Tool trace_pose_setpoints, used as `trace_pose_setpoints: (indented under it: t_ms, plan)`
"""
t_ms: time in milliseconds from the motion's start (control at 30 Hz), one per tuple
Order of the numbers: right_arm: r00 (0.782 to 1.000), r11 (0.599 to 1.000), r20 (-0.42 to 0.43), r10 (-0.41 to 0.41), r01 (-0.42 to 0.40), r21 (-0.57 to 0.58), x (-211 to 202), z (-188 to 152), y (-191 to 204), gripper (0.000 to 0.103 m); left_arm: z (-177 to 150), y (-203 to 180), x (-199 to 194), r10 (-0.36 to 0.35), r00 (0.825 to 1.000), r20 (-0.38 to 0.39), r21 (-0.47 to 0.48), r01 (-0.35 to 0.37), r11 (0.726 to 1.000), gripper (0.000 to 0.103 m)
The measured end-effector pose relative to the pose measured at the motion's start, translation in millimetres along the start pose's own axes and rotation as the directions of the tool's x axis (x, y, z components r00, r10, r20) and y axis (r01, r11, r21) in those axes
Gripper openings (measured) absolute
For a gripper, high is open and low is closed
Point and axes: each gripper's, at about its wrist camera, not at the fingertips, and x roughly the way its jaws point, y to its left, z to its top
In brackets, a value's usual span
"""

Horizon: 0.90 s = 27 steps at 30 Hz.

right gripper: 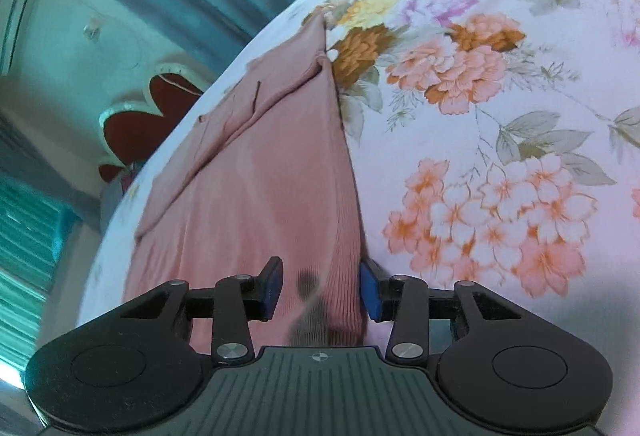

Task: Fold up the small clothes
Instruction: 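Grasp the hem with both tools and lift it toward the collar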

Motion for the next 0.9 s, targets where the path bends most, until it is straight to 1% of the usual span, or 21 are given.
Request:
trace_pose_setpoints:
  t_ms: [33, 133, 167, 200, 233, 267, 300, 333, 367, 400, 467, 500, 533, 567, 600, 633, 667, 733, 800, 900]
  plan:
    - [1.0, 1.0, -0.017, 0.009, -0.009, -0.009, 1, -2, 2, 0.042, 0, -4, 3, 0.004, 1.0, -0.009, 0.021, -0.004, 1.0, 0.049]
    - [0.997, 0.998, -0.071, 0.042, -0.046, -0.053, -1, -18, 9, 0.042, -9, -10, 4, -0.02, 0.998, -0.057, 0.073, 0.024, 0.997, 0.045]
    - [0.995, 0.997, -0.082, 0.055, -0.059, -0.054, -2, -23, 10, 0.04, -13, -10, 3, -0.019, 0.998, -0.067, 0.094, 0.025, 0.995, 0.044]
    - [0.994, 0.996, -0.088, 0.067, -0.072, -0.051, -4, -28, 9, 0.035, -16, -11, 2, -0.019, 0.997, -0.072, 0.112, 0.027, 0.993, 0.043]
    - [0.994, 0.996, -0.09, 0.07, -0.074, -0.045, -5, -31, 7, 0.027, -18, -11, 1, -0.017, 0.997, -0.075, 0.119, 0.025, 0.993, 0.042]
    - [0.994, 0.997, -0.085, 0.068, -0.072, -0.036, -6, -31, 5, 0.022, -17, -10, 2, -0.015, 0.997, -0.076, 0.116, 0.023, 0.993, 0.039]
    - [0.994, 0.997, -0.082, 0.07, -0.072, -0.023, -5, -29, 2, 0.02, -15, -10, 3, -0.011, 0.997, -0.078, 0.11, 0.02, 0.994, 0.033]
    - [0.994, 0.997, -0.081, 0.075, -0.076, -0.008, -4, -26, -1, 0.014, -13, -10, 5, 0.001, 0.997, -0.079, 0.111, 0.008, 0.994, 0.027]
    - [0.994, 0.997, -0.081, 0.078, -0.078, -0.007, -4, -24, -1, 0.008, -11, -13, 7, 0.028, 0.997, -0.074, 0.126, -0.019, 0.992, 0.004]
    - [0.993, 0.996, -0.071, 0.09, -0.092, -0.023, -7, -21, 2, 0.007, -10, -17, 5, 0.042, 0.998, -0.052, 0.141, -0.035, 0.989, 0.005]
    - [0.99, 0.989, -0.033, 0.137, -0.139, -0.057, -19, -17, 11, 0.007, -12, -21, -10, 0.015, 1.0, 0.002, 0.153, -0.015, 0.988, 0.005]
    - [0.987, 0.985, -0.015, 0.158, -0.158, -0.07, -25, -17, 13, 0.007, -13, -25, -13, 0.028, 0.999, 0.018, 0.167, -0.03, 0.986, 0.005]
    - [0.987, 0.984, 0.003, 0.159, -0.158, -0.088, -29, -15, 14, 0.007, -15, -25, -12, 0.056, 0.998, 0.019, 0.181, -0.058, 0.982, 0.005]
    - [0.992, 0.987, 0.0, 0.13, -0.129, -0.099, -27, -15, 13, 0.007, -18, -24, -7, 0.088, 0.996, 0.003, 0.195, -0.087, 0.977, 0.005]
    - [0.998, 0.991, -0.032, 0.059, -0.062, -0.118, -17, -16, 10, 0.007, -21, -21, 2, 0.128, 0.991, -0.024, 0.201, -0.121, 0.972, 0.006]
    - [0.997, 0.992, -0.073, -0.013, 0.004, -0.125, -7, -19, 5, 0.007, -21, -19, 6, 0.124, 0.992, -0.02, 0.181, -0.118, 0.976, 0.005]
    - [0.996, 0.994, -0.083, -0.016, 0.007, -0.106, -1, -20, 2, 0.007, -20, -18, 5, 0.115, 0.993, -0.012, 0.155, -0.112, 0.982, 0.005]
    - [0.999, 0.995, -0.036, 0.021, -0.024, -0.096, -8, -14, 7, 0.007, -16, -22, -2, 0.097, 0.995, 0.016, 0.144, -0.098, 0.985, 0.005]
    - [0.998, 0.993, 0.014, 0.064, -0.062, -0.102, -17, -4, 15, 0.007, -12, -27, -9, 0.055, 0.997, 0.045, 0.131, -0.061, 0.989, 0.005]
    - [0.992, 0.983, 0.07, 0.103, -0.091, -0.158, -23, 22, 38, 0.007, 4, -39, -17, 0.004, 0.995, 0.103, 0.101, -0.014, 0.995, 0.005]
